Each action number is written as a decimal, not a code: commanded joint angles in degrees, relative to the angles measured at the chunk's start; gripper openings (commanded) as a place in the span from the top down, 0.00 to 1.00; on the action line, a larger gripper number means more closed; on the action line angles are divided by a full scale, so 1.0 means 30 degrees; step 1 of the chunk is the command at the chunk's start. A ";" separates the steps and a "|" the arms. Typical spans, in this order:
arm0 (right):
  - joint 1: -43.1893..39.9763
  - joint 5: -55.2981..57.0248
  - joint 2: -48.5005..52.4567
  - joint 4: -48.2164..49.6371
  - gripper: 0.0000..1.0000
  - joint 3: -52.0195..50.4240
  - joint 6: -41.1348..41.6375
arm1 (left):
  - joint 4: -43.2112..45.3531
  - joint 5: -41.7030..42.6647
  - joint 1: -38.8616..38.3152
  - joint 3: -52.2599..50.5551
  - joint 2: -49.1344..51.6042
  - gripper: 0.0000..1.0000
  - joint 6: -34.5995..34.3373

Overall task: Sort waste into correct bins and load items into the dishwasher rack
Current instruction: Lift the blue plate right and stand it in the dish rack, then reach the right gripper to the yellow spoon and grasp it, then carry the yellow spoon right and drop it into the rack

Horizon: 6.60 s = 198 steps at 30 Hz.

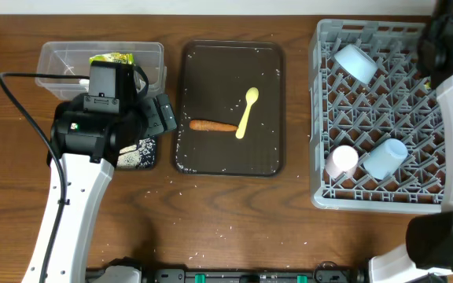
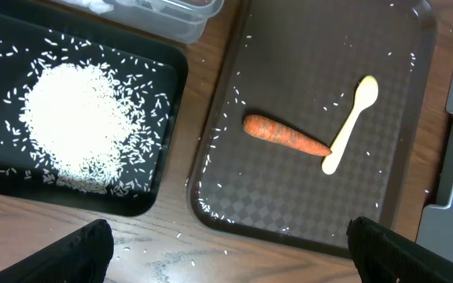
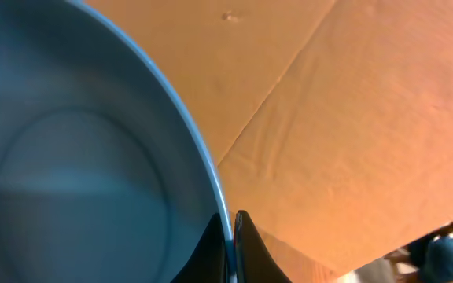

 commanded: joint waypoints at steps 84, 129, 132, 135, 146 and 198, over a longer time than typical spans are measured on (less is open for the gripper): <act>-0.1406 -1.2254 0.5129 0.4371 0.57 -0.0102 -1.7966 | -0.0051 -0.0226 0.0117 0.0015 0.0080 0.03 -0.0036; 1.0571 -2.3248 0.8021 0.1107 0.51 -0.0109 0.6980 | -0.0051 -0.0226 0.0117 0.0015 0.0080 0.02 -0.0036; 1.0579 -2.3248 0.8918 0.0590 0.53 -0.0109 0.7023 | -0.0051 -0.0226 0.0117 0.0015 0.0080 0.02 -0.0036; 1.0579 -2.3248 0.9726 0.0459 0.53 -0.0109 0.7023 | -0.0051 -0.0226 0.0117 0.0015 0.0080 0.02 -0.0036; 1.0579 -2.3773 1.1992 0.1217 0.55 -0.0117 0.7104 | -0.0051 -0.0226 0.0117 0.0015 0.0080 0.02 -0.0036; 0.2594 -2.7321 0.2004 -0.3818 0.99 -0.1428 -0.6302 | -0.0051 -0.0226 0.0117 0.0015 0.0080 0.02 -0.0036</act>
